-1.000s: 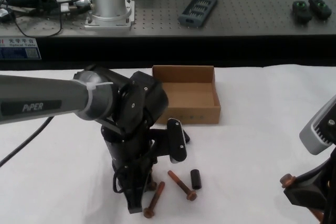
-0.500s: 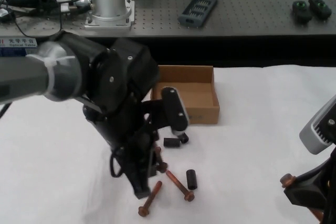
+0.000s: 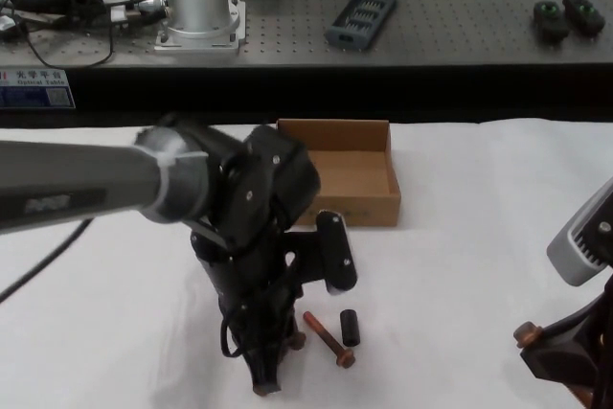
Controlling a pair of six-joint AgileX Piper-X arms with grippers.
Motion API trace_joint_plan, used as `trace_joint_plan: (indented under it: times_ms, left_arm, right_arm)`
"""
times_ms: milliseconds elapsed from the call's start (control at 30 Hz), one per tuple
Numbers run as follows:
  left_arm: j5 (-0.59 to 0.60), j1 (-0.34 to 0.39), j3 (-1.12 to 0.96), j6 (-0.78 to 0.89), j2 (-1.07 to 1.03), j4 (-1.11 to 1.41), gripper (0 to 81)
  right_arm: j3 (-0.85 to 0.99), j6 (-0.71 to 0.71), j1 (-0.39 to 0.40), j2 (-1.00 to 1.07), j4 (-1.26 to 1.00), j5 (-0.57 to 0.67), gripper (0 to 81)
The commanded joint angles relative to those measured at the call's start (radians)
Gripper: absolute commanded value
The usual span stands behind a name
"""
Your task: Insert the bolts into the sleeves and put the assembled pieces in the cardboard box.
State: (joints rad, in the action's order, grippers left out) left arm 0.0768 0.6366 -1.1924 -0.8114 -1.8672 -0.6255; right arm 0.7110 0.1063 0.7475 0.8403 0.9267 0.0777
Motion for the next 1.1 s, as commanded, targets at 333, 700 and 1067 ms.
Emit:
trace_joint_plan:
  times_ms: [333, 700, 1067]
  left_arm:
    - [-0.086, -0.014, -0.005, 0.024, -0.085, 0.126, 0.1]
    - [-0.066, -0.014, -0.005, 0.071, -0.069, 0.069, 39.1]
    - [-0.063, -0.016, -0.005, 0.049, 0.029, 0.034, 36.6]
  right_arm:
    - [0.003, 0.0, 0.0, -0.009, 0.004, 0.0, 1.7]
    - [0.003, 0.003, 0.0, -0.009, 0.005, 0.0, 1.7]
    - [0.003, 0.003, 0.0, -0.009, 0.01, 0.0, 1.7]
